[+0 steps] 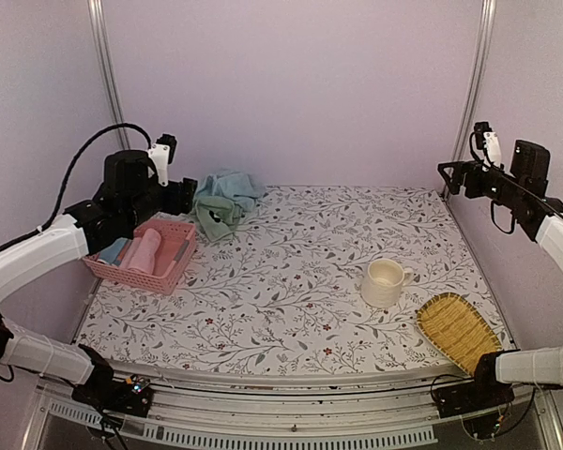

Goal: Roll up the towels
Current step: Reset both arms

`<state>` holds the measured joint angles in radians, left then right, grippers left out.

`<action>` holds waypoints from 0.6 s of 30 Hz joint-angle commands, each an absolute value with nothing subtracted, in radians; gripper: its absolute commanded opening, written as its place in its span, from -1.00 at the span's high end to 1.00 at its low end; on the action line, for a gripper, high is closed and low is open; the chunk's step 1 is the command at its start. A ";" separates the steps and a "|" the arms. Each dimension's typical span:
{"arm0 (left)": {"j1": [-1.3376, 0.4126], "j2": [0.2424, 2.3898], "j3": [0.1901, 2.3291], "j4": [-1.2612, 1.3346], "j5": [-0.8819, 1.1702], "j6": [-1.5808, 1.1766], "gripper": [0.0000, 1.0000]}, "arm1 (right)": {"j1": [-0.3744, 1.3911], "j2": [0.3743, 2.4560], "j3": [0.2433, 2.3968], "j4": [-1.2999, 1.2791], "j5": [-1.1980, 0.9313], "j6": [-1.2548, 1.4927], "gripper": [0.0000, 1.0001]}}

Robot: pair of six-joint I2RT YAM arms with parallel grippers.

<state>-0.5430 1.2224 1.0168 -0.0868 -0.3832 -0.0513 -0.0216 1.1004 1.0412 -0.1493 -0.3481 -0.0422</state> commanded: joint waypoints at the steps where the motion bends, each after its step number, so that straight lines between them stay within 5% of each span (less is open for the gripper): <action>1: -0.496 1.201 0.980 -0.089 -0.255 -0.027 -0.54 | 0.006 1.109 1.038 -0.220 -0.403 -0.171 -0.90; 5: -0.486 1.193 0.951 -0.096 -0.197 -0.001 -0.47 | 0.052 1.119 1.038 -0.312 -0.448 -0.293 -0.62; 13: -0.490 1.167 0.892 -0.091 -0.157 0.052 -0.45 | 0.308 1.167 1.027 -0.513 -0.485 -0.511 0.62; 18: -0.488 1.155 0.873 -0.089 -0.147 0.066 -0.45 | 0.509 1.243 1.005 -0.607 -0.439 -0.612 0.89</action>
